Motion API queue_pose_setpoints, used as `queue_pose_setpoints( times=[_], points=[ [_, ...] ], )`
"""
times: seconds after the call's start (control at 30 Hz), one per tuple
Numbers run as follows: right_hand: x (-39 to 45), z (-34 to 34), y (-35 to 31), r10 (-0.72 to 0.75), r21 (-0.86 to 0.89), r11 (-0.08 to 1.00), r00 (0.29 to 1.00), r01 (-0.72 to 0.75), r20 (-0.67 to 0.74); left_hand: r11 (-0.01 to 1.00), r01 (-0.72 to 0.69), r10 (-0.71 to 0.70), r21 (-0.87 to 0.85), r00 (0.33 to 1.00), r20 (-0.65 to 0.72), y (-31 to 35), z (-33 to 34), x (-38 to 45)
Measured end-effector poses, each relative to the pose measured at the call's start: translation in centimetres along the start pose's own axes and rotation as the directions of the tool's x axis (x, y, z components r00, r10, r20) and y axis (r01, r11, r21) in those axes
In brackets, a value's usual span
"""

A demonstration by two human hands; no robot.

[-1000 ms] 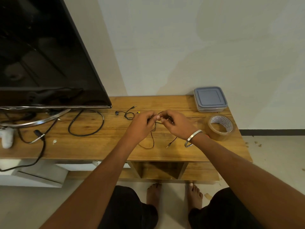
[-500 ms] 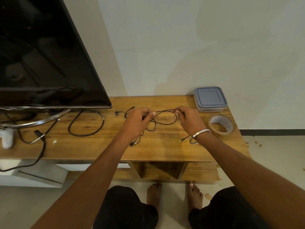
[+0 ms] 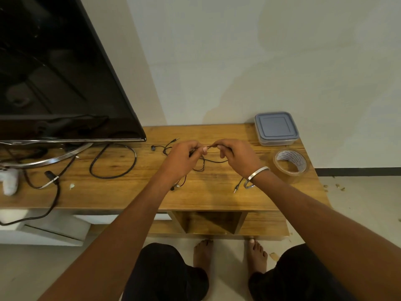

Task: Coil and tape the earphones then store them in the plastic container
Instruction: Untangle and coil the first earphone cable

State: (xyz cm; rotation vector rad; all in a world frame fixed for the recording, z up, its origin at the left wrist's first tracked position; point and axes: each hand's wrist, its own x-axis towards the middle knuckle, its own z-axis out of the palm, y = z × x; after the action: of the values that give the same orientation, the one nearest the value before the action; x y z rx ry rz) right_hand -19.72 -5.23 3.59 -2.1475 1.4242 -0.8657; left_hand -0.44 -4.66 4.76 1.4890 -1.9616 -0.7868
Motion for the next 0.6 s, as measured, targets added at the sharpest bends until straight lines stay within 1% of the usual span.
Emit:
queue_pose_setpoints(
  times=[0.1, 0.17, 0.23, 0.3, 0.4, 0.47, 0.53, 0.6],
  points=[
    [-0.3, -0.8, 0.9, 0.102, 0.019, 0.995, 0.99, -0.101, -0.094, 1.0, 0.003, -0.003, -0.021, 1.0, -0.014, 0.2, -0.7, -0.2],
    [-0.6, -1.3, 1.4, 0.138, 0.007, 0.99, 0.984, -0.138, -0.115, 1.0, 0.007, -0.008, -0.021, 1.0, -0.013, 0.2, -1.1, -0.3],
    [-0.8, -1.3, 1.9, 0.157, -0.019, 0.987, 0.984, -0.159, -0.086, 1.0, 0.009, -0.009, -0.02, 1.0, -0.023, 0.2, -1.2, -0.2],
    [-0.9, -1.0, 2.2, 0.163, -0.043, 0.986, 0.986, -0.164, -0.029, 1.0, -0.002, 0.002, -0.025, 1.0, -0.028, 0.4, -1.1, -0.1],
    [-0.8, -0.1, 1.4, 0.109, 0.035, 0.993, 0.992, -0.111, 0.059, 0.999, -0.044, 0.044, -0.008, 0.999, -0.016, 0.8, -0.7, 0.0],
    [-0.5, 0.5, 0.4, 0.038, 0.073, 0.996, 0.997, -0.043, 0.074, 0.998, -0.065, 0.065, -0.014, 0.998, -0.003, 0.9, -0.3, 0.2],
    [0.1, 1.2, -0.4, -0.027, 0.018, 1.0, 0.998, 0.026, 0.05, 0.997, -0.072, 0.072, -0.014, 0.997, 0.009, 1.0, -0.2, 0.3],
    [0.6, 1.5, -0.9, -0.059, -0.092, 0.994, 0.997, 0.064, 0.057, 0.998, -0.061, 0.062, -0.011, 0.998, 0.006, 1.0, -0.3, 0.4]
  ],
)
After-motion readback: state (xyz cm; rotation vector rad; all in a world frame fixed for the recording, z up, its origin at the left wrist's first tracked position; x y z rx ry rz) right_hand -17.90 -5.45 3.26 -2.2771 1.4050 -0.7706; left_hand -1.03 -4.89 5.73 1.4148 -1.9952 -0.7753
